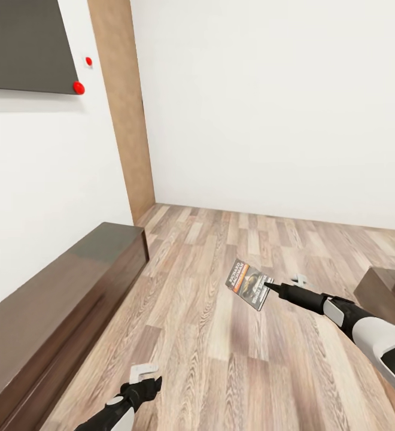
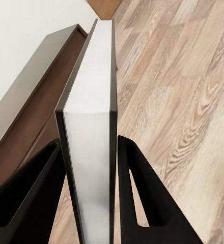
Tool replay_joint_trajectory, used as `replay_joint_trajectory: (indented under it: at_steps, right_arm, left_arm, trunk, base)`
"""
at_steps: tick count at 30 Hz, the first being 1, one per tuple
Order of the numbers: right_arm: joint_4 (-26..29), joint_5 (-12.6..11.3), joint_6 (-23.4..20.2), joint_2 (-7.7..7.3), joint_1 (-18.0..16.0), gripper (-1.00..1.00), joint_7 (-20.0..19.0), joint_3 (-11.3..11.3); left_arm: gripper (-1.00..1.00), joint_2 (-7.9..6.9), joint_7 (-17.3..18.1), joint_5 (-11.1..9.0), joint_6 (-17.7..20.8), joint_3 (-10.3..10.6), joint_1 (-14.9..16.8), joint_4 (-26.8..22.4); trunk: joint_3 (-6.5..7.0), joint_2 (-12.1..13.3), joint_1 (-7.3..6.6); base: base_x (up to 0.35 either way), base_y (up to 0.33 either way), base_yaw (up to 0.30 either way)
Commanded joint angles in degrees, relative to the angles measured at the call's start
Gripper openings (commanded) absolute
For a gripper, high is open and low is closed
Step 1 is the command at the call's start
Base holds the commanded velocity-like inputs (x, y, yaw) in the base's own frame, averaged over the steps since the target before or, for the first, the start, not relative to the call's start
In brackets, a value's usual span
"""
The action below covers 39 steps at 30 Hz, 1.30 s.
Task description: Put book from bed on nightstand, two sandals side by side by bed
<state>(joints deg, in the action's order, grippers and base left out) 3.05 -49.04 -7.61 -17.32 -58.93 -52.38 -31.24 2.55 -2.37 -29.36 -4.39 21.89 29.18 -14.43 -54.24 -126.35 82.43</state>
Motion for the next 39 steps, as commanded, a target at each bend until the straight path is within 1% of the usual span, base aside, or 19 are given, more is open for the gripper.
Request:
replay_joint_trajectory:
  at_steps: [1,10,25,35,39]
  right_arm:
    - [0.0,-0.1,0.0,0.0,0.0,-1.0,0.0,0.5]
    - [0.0,-0.1,0.0,0.0,0.0,-1.0,0.0,0.5]
    - [0.1,-0.2,-0.1,0.0,0.0,-1.0,-0.2,0.5]
    - [0.1,-0.1,0.0,0.0,0.0,-1.0,-0.2,0.5]
    - [0.1,0.0,-0.1,0.0,0.0,-1.0,-0.2,0.5]
  left_arm:
    - [1.0,0.0,0.0,0.0,0.0,0.0,0.0,0.0]
    - [1.0,0.07,0.0,0.0,0.0,0.0,-0.1,0.0]
    - [1.0,0.09,0.0,0.0,0.0,0.0,-0.2,0.0]
    - [1.0,0.02,0.1,0.0,0.0,0.0,-0.2,0.0]
    - [1.0,0.02,0.1,0.0,0.0,0.0,-0.2,0.0]
  trunk:
    - [0.0,0.0,0.0]
    - [0.0,0.0,0.0]
    - [0.0,0.0,0.0]
    - [0.0,0.0,0.0]
    - [0.0,0.0,0.0]
  base:
    - [0.332,0.098,0.0]
    - [0.332,0.061,-0.003]
    - [0.332,-0.017,-0.239]
    - [0.332,-0.003,-0.048]
    - [0.332,0.0,-0.158]
